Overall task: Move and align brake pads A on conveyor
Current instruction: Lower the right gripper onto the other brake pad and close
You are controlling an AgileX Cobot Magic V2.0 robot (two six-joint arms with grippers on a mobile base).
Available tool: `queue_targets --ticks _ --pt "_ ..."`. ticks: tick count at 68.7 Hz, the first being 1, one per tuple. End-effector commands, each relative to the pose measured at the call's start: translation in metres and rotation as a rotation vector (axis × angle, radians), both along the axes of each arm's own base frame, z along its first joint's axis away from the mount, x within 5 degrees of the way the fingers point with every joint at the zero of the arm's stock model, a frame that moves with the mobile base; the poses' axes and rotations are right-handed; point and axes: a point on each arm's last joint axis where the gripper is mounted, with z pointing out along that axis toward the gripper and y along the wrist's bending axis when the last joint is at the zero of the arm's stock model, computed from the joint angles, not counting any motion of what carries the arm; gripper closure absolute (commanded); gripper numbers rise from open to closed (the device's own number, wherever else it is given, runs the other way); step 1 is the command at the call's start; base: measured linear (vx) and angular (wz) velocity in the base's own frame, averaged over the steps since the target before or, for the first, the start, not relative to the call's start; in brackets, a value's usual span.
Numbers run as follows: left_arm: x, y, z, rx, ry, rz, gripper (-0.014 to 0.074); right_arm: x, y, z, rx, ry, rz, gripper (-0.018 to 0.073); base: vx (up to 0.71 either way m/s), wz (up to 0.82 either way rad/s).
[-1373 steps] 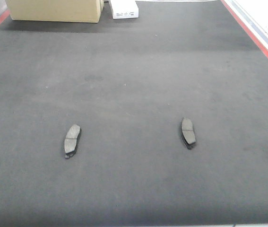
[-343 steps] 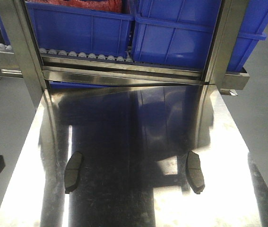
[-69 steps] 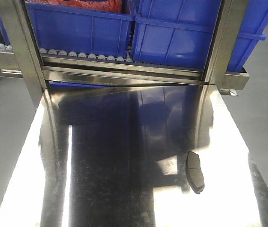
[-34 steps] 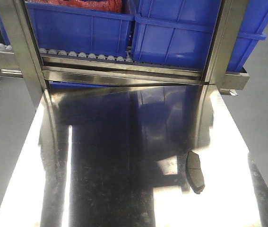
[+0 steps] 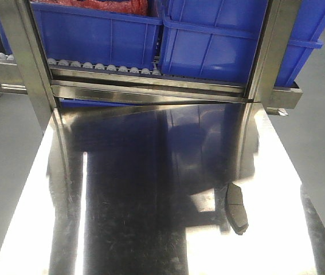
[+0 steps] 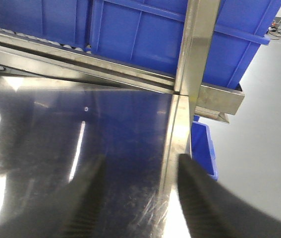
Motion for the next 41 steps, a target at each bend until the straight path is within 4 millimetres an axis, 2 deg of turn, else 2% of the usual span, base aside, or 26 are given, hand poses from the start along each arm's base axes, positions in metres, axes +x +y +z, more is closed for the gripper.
queue_targets --ticks 1,6,9,20,27,41 --pt "0.002 -0.001 0.015 -0.039 -0.096 -0.007 0.0516 0.001 0.000 0.013 -0.033 -0.080 0.005 -0.0018 0.00 0.00" --pt "0.002 -0.001 0.015 -0.039 -0.096 -0.007 0.0516 0.001 0.000 0.013 -0.037 -0.080 0.004 -0.0132 0.00 0.00" --pt "0.002 -0.001 0.015 -0.039 -0.096 -0.007 0.0516 0.001 0.000 0.013 -0.037 -0.080 0.004 -0.0171 0.00 0.00" --pt "0.002 -0.001 0.015 -0.039 -0.096 -0.007 0.0516 0.001 0.000 0.016 -0.016 -0.103 0.009 -0.0158 0.00 0.00" --pt "0.002 -0.001 0.015 -0.039 -0.096 -0.007 0.0516 0.006 0.001 0.014 -0.005 -0.057 0.001 -0.0138 0.00 0.00" --pt "0.002 -0.001 0.015 -0.039 -0.096 -0.007 0.0516 0.042 0.007 0.013 0.051 0.194 -0.052 -0.0118 0.00 0.00"
